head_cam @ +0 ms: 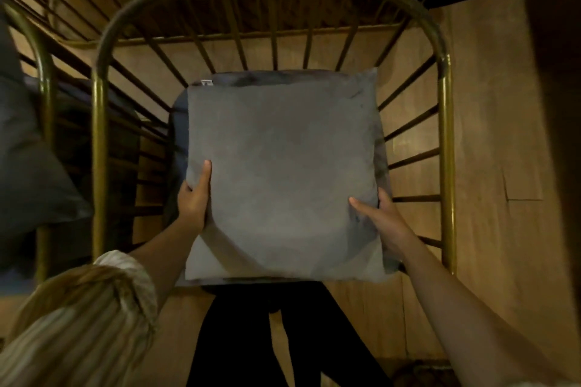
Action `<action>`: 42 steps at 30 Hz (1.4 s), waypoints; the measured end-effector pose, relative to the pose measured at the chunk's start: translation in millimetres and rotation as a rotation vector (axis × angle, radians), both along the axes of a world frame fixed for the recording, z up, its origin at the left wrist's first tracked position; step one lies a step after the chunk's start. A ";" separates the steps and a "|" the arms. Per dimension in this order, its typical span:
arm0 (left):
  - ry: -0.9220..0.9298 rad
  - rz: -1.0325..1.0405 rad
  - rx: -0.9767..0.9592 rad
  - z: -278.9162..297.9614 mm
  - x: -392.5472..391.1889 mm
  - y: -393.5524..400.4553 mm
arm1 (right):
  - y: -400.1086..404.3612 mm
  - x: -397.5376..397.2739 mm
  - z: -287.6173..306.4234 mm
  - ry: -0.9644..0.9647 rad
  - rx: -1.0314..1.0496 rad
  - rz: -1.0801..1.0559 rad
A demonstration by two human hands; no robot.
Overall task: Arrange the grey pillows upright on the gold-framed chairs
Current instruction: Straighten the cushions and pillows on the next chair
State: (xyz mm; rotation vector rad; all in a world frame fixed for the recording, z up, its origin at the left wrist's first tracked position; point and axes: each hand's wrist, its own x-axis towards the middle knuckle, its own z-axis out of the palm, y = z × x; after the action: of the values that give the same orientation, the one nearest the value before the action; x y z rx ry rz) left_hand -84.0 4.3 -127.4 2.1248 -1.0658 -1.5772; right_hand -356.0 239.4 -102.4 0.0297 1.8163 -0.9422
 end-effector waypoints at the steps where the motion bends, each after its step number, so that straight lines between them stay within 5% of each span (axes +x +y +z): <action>1: -0.004 -0.012 -0.006 -2.8 4.7 0.9 | 2.1 3.8 -5.3 -0.050 -0.002 -0.012; 9: -0.031 -0.061 0.092 -26.8 33.4 11.2 | 7.3 26.0 -39.8 -0.156 0.056 -0.087; 18: -0.032 -0.216 0.187 -29.1 34.6 11.1 | -17.3 27.5 -38.8 -0.024 0.060 -0.085; 25: 0.033 -0.310 -0.012 23.3 32.1 6.5 | -58.7 58.2 -12.6 0.345 0.376 0.124; 33: -0.048 -0.369 -0.360 116.1 81.0 -33.6 | -162.6 115.4 74.9 0.479 0.046 0.434; 42: -0.391 -0.292 -0.676 185.1 239.5 -98.3 | -277.7 202.1 133.2 0.431 -0.163 0.829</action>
State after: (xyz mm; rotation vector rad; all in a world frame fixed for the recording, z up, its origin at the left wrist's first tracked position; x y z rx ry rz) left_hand 155.5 -94.0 57.7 1.8696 -1.7910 -0.7156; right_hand -153.9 -38.3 30.8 -1.0170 1.8585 -0.5014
